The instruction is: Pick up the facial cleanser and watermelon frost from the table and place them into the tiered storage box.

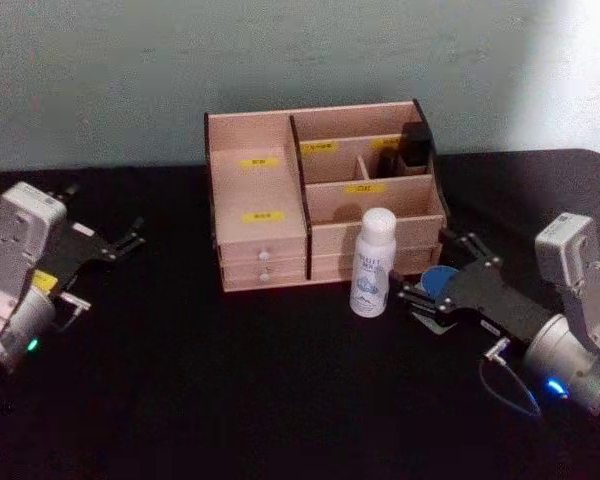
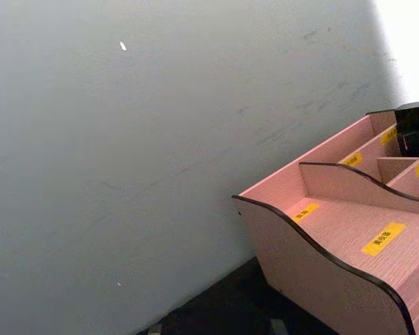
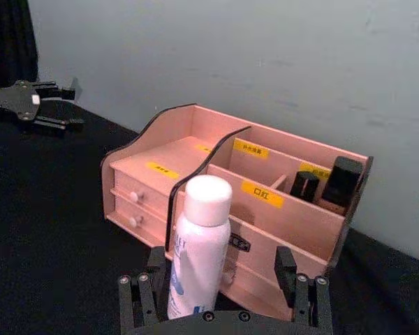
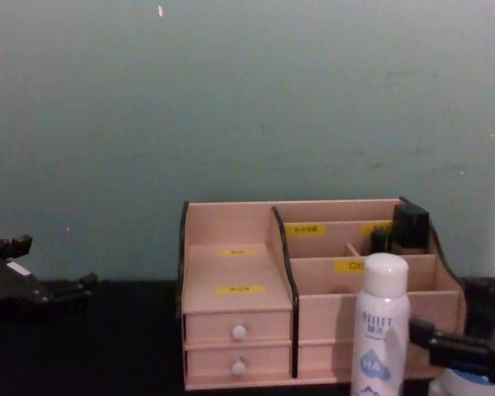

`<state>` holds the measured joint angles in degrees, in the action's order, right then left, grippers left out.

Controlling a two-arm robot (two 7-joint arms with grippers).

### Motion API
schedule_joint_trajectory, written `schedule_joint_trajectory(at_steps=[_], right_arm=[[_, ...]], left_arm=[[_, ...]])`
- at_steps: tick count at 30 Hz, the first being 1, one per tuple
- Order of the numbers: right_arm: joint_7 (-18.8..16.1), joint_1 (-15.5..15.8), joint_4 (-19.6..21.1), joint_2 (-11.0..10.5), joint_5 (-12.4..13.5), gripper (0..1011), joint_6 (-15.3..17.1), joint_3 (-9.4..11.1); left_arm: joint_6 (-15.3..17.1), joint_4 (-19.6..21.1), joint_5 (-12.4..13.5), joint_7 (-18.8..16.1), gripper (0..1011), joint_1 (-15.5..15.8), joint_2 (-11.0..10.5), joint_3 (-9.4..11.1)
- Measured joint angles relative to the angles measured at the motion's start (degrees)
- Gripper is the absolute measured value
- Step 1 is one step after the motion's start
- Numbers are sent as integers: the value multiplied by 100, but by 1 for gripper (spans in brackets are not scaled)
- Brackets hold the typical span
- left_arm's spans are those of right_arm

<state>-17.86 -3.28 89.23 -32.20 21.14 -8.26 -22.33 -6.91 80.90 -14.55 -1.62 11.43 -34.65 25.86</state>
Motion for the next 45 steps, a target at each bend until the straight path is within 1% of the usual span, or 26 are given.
schedule_joint_trajectory(at_steps=[7,12,32,45], right_arm=[[-169,-155,-254,202,-44,1003,45,-48],[-227,-228,-373,324,-82,1002,84,-48],[-452,-539,-853,810,-286,1003,170,34],[-583,-669,-1075,1043,-412,1003,226,117]], left_arm=[[0,0,0,0,1001,0,0,0],[0,0,0,0,1001,0,0,0],[0,0,0,0,1001,0,0,0],[0,0,0,0,1001,0,0,0]])
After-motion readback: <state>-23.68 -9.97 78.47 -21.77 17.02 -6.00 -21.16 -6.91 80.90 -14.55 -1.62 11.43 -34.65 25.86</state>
